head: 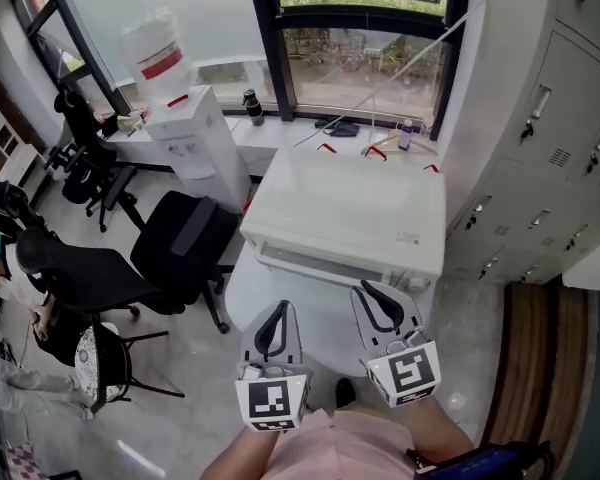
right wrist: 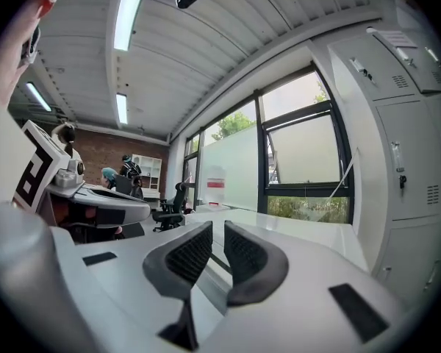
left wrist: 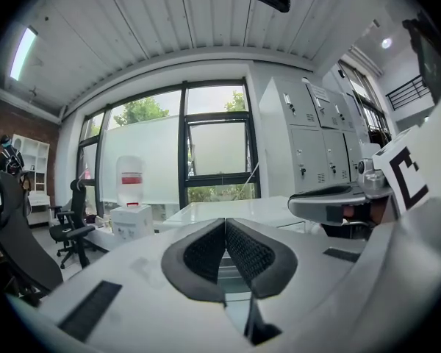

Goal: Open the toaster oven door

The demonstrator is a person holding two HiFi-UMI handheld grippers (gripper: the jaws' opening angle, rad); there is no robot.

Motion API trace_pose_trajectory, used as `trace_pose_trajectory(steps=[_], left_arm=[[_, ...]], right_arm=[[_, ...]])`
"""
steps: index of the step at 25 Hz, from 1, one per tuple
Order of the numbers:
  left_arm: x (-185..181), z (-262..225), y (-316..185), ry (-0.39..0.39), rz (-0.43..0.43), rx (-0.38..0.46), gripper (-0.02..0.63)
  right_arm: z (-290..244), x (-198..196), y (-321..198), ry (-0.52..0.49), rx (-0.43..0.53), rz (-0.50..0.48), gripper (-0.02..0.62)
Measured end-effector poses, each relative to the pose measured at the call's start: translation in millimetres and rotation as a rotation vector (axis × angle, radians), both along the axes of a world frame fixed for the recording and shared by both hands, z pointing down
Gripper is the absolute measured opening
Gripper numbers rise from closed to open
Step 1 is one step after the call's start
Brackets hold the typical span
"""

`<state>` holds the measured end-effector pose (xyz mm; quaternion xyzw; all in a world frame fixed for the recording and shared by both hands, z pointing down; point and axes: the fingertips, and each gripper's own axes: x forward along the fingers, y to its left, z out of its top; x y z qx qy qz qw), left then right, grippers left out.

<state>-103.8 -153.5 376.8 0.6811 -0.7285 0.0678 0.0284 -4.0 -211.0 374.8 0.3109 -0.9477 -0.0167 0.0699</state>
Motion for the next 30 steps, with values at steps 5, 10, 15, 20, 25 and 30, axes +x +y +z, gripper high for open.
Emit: trace_pose_trajectory(steps=[5, 10, 15, 20, 25, 30], left_arm=[[-22, -6, -18, 0.007, 0.019, 0.028, 0.014], [-31, -11, -39, 0.012, 0.089, 0.043, 0.014], [-39, -10, -49, 0.027, 0.143, 0.044, 0.014], [-39, 1, -56, 0.042, 0.174, 0.019, 0.014], [-41, 7, -62, 0.048, 0.186, 0.001, 0.014], [-45, 15, -69, 0.062, 0.193, -0.020, 0.014]], right_arm=[[-7, -15, -15, 0.012, 0.034, 0.022, 0.064], [3, -24, -19, 0.060, -0.004, 0.029, 0.106], [23, -32, -21, 0.151, -0.045, 0.011, 0.152], [50, -33, -24, 0.272, -0.074, 0.004, 0.163], [71, -32, -28, 0.368, -0.070, 0.009, 0.175], [80, -32, -30, 0.483, -0.056, 0.021, 0.168]])
